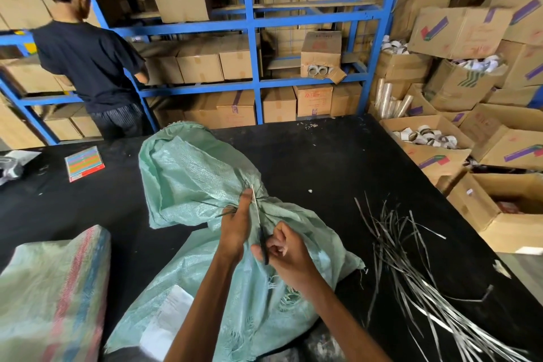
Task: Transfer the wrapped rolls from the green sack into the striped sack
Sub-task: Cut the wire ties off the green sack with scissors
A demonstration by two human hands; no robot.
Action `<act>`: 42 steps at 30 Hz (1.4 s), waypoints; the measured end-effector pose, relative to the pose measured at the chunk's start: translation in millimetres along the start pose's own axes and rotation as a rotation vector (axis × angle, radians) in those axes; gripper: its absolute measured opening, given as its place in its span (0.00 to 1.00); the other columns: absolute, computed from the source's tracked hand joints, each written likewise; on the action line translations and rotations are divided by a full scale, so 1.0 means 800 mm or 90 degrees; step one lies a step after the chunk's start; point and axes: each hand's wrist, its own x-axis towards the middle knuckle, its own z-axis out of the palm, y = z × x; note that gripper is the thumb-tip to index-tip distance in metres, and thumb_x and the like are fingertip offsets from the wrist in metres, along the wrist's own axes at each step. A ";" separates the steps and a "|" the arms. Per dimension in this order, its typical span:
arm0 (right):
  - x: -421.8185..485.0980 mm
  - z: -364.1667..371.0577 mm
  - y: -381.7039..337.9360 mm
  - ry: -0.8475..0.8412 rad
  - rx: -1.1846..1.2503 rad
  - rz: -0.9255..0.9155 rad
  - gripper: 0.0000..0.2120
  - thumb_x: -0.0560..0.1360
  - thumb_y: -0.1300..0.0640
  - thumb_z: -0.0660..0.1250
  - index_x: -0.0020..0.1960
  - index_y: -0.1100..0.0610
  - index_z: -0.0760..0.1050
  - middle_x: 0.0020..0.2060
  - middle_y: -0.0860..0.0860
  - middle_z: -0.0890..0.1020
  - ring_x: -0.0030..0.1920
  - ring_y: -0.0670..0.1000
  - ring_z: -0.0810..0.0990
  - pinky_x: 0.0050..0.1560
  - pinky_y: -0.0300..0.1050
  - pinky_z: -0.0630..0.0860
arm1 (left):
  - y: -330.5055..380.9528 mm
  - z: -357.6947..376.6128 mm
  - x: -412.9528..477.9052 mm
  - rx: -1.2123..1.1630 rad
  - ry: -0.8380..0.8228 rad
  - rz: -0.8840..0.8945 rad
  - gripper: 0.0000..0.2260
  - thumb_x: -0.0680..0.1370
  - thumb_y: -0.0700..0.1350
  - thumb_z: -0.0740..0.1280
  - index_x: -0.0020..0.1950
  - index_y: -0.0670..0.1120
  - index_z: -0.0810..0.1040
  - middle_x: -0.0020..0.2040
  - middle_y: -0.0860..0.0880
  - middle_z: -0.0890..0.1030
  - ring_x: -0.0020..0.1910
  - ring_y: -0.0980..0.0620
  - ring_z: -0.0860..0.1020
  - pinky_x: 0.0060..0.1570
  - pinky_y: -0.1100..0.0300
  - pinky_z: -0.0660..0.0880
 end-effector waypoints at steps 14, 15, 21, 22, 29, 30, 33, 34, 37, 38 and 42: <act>0.026 -0.015 -0.017 -0.030 0.036 0.040 0.22 0.73 0.67 0.73 0.46 0.54 0.58 0.30 0.54 0.75 0.33 0.54 0.76 0.45 0.49 0.75 | -0.011 -0.007 -0.009 0.009 -0.041 0.036 0.21 0.84 0.49 0.60 0.40 0.36 0.79 0.29 0.47 0.81 0.29 0.56 0.80 0.34 0.66 0.75; 0.026 -0.018 -0.021 -0.025 0.055 0.036 0.22 0.74 0.70 0.71 0.46 0.55 0.58 0.30 0.55 0.76 0.33 0.52 0.78 0.44 0.46 0.77 | -0.013 -0.008 -0.007 0.008 -0.038 0.033 0.21 0.84 0.49 0.61 0.42 0.35 0.81 0.32 0.47 0.83 0.32 0.55 0.82 0.37 0.65 0.76; 0.024 -0.045 -0.047 0.047 0.040 -0.035 0.20 0.74 0.68 0.73 0.43 0.58 0.60 0.29 0.55 0.81 0.34 0.56 0.84 0.35 0.36 0.76 | -0.020 -0.008 0.009 0.021 -0.021 0.027 0.16 0.82 0.56 0.63 0.45 0.45 0.78 0.39 0.45 0.76 0.40 0.51 0.75 0.41 0.59 0.73; 0.023 -0.051 -0.048 0.092 0.014 -0.046 0.19 0.74 0.67 0.74 0.41 0.59 0.61 0.28 0.54 0.82 0.33 0.57 0.85 0.29 0.36 0.74 | -0.016 -0.007 0.011 0.028 -0.020 0.029 0.14 0.82 0.56 0.63 0.46 0.46 0.76 0.41 0.45 0.75 0.41 0.52 0.74 0.40 0.60 0.72; 0.003 -0.139 -0.041 0.374 -0.266 -0.042 0.21 0.72 0.52 0.78 0.32 0.59 0.69 0.26 0.51 0.84 0.22 0.48 0.81 0.21 0.46 0.73 | -0.019 0.006 0.024 0.031 -0.045 0.023 0.15 0.82 0.56 0.64 0.44 0.46 0.77 0.40 0.46 0.77 0.40 0.53 0.76 0.43 0.60 0.72; -0.003 -0.156 -0.036 0.414 -0.309 -0.001 0.21 0.72 0.48 0.77 0.33 0.58 0.70 0.26 0.50 0.84 0.22 0.48 0.81 0.24 0.48 0.75 | -0.020 0.009 0.025 0.025 -0.055 0.017 0.15 0.81 0.57 0.65 0.46 0.46 0.78 0.42 0.47 0.78 0.43 0.52 0.77 0.47 0.59 0.72; -0.022 -0.200 -0.015 0.495 -0.393 0.147 0.17 0.74 0.46 0.74 0.35 0.56 0.74 0.26 0.45 0.83 0.22 0.46 0.81 0.32 0.51 0.80 | -0.019 0.015 0.025 0.033 -0.061 0.003 0.15 0.81 0.58 0.65 0.48 0.46 0.80 0.44 0.50 0.80 0.46 0.52 0.78 0.53 0.57 0.71; -0.029 -0.214 -0.005 0.518 -0.412 0.200 0.15 0.75 0.48 0.73 0.35 0.56 0.76 0.25 0.44 0.83 0.25 0.45 0.82 0.34 0.50 0.82 | -0.021 0.018 0.026 0.052 -0.064 -0.008 0.15 0.81 0.59 0.64 0.47 0.48 0.80 0.43 0.51 0.81 0.46 0.53 0.78 0.54 0.57 0.71; -0.044 -0.244 0.025 0.572 -0.473 0.313 0.15 0.74 0.49 0.72 0.33 0.56 0.78 0.24 0.44 0.82 0.33 0.45 0.83 0.39 0.45 0.80 | -0.026 0.022 0.026 0.065 -0.059 -0.014 0.17 0.79 0.61 0.65 0.45 0.49 0.82 0.47 0.48 0.84 0.52 0.48 0.81 0.62 0.51 0.74; -0.048 -0.251 0.036 0.582 -0.473 0.356 0.14 0.73 0.49 0.73 0.33 0.56 0.79 0.24 0.45 0.82 0.34 0.46 0.83 0.40 0.44 0.80 | -0.029 0.021 0.026 0.063 -0.058 -0.016 0.18 0.78 0.62 0.66 0.45 0.48 0.83 0.48 0.47 0.84 0.53 0.46 0.82 0.63 0.49 0.75; -0.059 -0.266 0.086 0.548 -0.457 0.526 0.15 0.72 0.50 0.71 0.31 0.57 0.82 0.23 0.48 0.82 0.30 0.50 0.84 0.42 0.45 0.82 | -0.038 0.022 0.030 0.067 -0.064 -0.047 0.19 0.77 0.63 0.67 0.45 0.48 0.84 0.48 0.45 0.85 0.53 0.44 0.83 0.64 0.44 0.75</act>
